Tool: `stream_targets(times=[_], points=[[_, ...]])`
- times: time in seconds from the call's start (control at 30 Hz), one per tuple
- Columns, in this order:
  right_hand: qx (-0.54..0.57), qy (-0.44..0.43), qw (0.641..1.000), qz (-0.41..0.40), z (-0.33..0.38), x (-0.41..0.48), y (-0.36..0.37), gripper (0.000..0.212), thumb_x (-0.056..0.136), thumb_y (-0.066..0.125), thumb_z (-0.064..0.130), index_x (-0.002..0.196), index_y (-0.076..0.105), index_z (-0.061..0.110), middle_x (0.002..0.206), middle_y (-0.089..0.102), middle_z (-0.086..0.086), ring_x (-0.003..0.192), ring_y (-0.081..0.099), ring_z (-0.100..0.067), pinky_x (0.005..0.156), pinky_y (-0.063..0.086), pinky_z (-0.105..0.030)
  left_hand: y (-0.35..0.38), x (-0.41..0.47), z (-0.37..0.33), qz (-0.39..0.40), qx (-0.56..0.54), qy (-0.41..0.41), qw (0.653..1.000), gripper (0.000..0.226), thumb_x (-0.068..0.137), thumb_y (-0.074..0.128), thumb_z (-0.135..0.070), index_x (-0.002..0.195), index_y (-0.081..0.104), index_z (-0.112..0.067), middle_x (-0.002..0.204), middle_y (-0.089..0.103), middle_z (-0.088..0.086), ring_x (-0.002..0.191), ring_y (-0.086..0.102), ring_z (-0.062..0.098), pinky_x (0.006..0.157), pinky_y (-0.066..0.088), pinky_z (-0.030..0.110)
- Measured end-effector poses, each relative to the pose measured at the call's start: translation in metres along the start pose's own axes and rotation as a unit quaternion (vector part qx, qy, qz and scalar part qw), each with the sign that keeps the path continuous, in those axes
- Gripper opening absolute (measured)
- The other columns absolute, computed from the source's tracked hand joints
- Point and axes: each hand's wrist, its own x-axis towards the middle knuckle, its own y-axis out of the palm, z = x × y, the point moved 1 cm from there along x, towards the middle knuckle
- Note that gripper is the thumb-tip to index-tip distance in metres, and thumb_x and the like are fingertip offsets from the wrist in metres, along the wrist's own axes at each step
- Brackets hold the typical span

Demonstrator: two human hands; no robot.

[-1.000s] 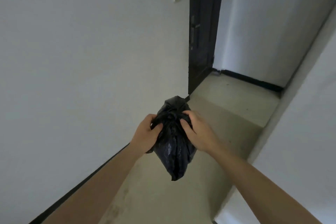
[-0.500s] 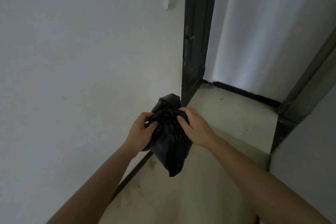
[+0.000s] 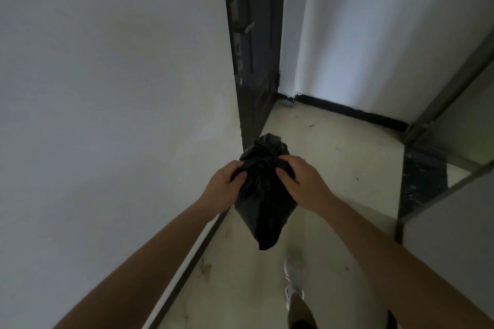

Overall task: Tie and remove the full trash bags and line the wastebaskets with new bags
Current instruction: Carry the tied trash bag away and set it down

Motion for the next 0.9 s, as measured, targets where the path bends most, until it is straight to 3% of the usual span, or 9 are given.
stream_targets(times=[0.1,0.27,0.33,0.47,0.53,0.7,0.77,0.9], points=[[-0.009,0.024,0.997,0.066,-0.054,0.073,0.015,0.04,0.102,0.048,0.036,0.138,0.052,0.018,0.124,0.058,-0.005,0.112,0.057,-0.021,0.092,0.041,-0.025,0.026,0.073,0.03,-0.021,-0.035,-0.088,0.995,0.017,0.1,0.049,-0.011,0.101,0.063,-0.021,0.087,0.064,-0.01,0.082,0.059,0.012,0.065,0.041,0.008],[-0.049,0.05,0.984,0.166,-0.124,0.164,0.042,0.042,0.101,0.049,0.039,0.139,0.054,0.022,0.127,0.052,-0.01,0.111,0.058,-0.027,0.098,0.048,-0.037,0.061,0.172,0.079,-0.052,-0.072,-0.21,0.974,0.02,0.099,0.048,-0.011,0.105,0.066,-0.017,0.099,0.069,0.006,0.09,0.064,0.026,0.077,0.049,0.032],[-0.071,0.057,0.977,0.191,-0.148,0.19,0.059,0.042,0.1,0.05,0.039,0.139,0.055,0.024,0.127,0.05,-0.011,0.108,0.059,-0.03,0.096,0.049,-0.037,0.072,0.198,0.105,-0.064,-0.094,-0.252,0.961,0.022,0.099,0.048,-0.016,0.101,0.068,-0.026,0.092,0.07,0.01,0.076,0.063,0.028,0.067,0.048,0.038],[-0.075,0.081,0.963,0.244,-0.205,0.222,0.119,0.042,0.1,0.052,0.037,0.139,0.055,0.023,0.125,0.055,-0.013,0.108,0.061,-0.031,0.091,0.048,-0.033,0.1,0.237,0.174,-0.074,-0.1,-0.302,0.945,0.025,0.1,0.045,-0.015,0.106,0.067,-0.026,0.081,0.067,0.005,0.05,0.05,0.016,0.045,0.039,0.027],[-0.063,0.096,0.958,0.262,-0.241,0.234,0.163,0.042,0.1,0.051,0.038,0.139,0.056,0.022,0.124,0.059,-0.012,0.107,0.063,-0.028,0.089,0.048,-0.031,0.119,0.256,0.222,-0.082,-0.1,-0.322,0.938,0.025,0.1,0.045,-0.015,0.108,0.067,-0.025,0.076,0.063,0.003,0.043,0.043,0.014,0.042,0.034,0.026],[-0.043,0.149,0.954,0.256,-0.336,0.248,0.283,0.041,0.098,0.055,0.035,0.136,0.058,0.02,0.122,0.062,-0.013,0.104,0.066,-0.028,0.086,0.047,-0.028,0.18,0.288,0.358,-0.1,-0.08,-0.34,0.932,0.024,0.099,0.045,-0.011,0.106,0.067,-0.021,0.075,0.062,-0.003,0.055,0.049,0.011,0.048,0.036,0.025],[-0.042,0.163,0.947,0.273,-0.372,0.25,0.332,0.041,0.099,0.055,0.034,0.137,0.057,0.019,0.123,0.062,-0.014,0.107,0.064,-0.029,0.086,0.045,-0.028,0.202,0.296,0.415,-0.102,-0.067,-0.351,0.928,0.024,0.099,0.045,-0.013,0.107,0.066,-0.02,0.084,0.066,-0.001,0.058,0.052,0.01,0.05,0.038,0.024],[-0.067,0.136,0.931,0.333,-0.434,0.255,0.412,0.043,0.1,0.052,0.036,0.139,0.055,0.02,0.125,0.063,-0.013,0.112,0.063,-0.03,0.093,0.05,-0.035,0.236,0.303,0.518,-0.075,-0.008,-0.332,0.94,0.021,0.098,0.045,-0.013,0.106,0.064,-0.018,0.091,0.063,-0.004,0.082,0.057,0.015,0.065,0.04,0.023]])
